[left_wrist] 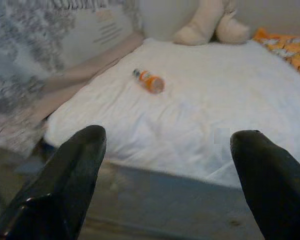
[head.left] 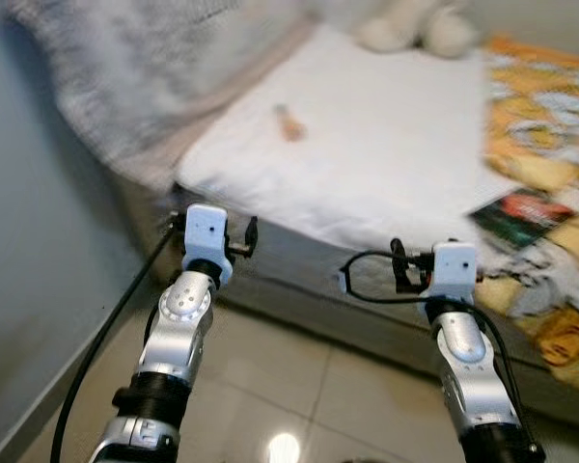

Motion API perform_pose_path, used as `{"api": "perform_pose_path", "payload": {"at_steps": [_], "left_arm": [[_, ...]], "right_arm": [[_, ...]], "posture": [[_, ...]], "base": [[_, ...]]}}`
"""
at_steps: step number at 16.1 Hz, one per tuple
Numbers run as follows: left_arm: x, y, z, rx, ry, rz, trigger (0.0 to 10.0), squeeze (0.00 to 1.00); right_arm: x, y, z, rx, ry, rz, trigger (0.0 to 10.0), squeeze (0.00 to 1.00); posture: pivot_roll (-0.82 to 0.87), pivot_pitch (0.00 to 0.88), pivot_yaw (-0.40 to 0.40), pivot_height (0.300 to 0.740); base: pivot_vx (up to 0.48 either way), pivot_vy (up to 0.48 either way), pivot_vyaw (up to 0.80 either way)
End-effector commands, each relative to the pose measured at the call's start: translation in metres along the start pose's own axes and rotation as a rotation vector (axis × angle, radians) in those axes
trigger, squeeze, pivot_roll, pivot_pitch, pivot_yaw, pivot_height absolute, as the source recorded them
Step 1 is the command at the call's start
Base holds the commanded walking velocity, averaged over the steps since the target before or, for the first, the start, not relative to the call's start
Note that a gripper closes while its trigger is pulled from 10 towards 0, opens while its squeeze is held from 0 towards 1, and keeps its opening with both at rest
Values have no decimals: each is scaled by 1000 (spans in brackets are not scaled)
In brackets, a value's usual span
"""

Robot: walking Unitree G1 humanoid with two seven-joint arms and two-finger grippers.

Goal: Clean up the room

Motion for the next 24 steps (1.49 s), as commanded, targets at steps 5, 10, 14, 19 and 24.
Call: {"api": "perform_pose_path", "payload": {"at_steps": [5, 10, 14, 19, 24], "left_arm": [[8, 5, 9, 56, -26, -25, 10000, 0], [5, 5, 12, 73, -33, -12, 10000, 0], [4, 7, 15, 81, -37, -6, 10000, 0], [2, 9, 13, 70, -60, 3, 10000, 0], [-24, -19, -5, -55, -41, 69, 10000, 0]], "right_arm": [[2, 2, 1, 8, -8, -3, 10000, 0], [1, 4, 4, 22, -3, 7, 10000, 0], [0, 5, 5, 29, -7, 11, 10000, 0], [1, 6, 6, 35, -12, 6, 10000, 0], [0, -4, -1, 55, -59, 16, 10000, 0]], "posture": [[5, 0, 18, 740], [12, 0, 14, 740], [11, 0, 14, 740], [6, 0, 18, 740], [-9, 0, 11, 740]], "base": [[465, 0, 0], [446, 0, 0], [439, 0, 0], [379, 294, 0], [378, 295, 0]]}}
Point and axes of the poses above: a point about 5 cm out from each wrist's last joint towards the gripper, its own y axis pointing out of the wrist towards the gripper, its own x axis along the axis of the wrist's last joint, z = x × y, the point moved 2 cm from there along y, pointing out of the wrist towards the gripper, and after that the axes turned 5 degrees about y, right-handed, at the moved point
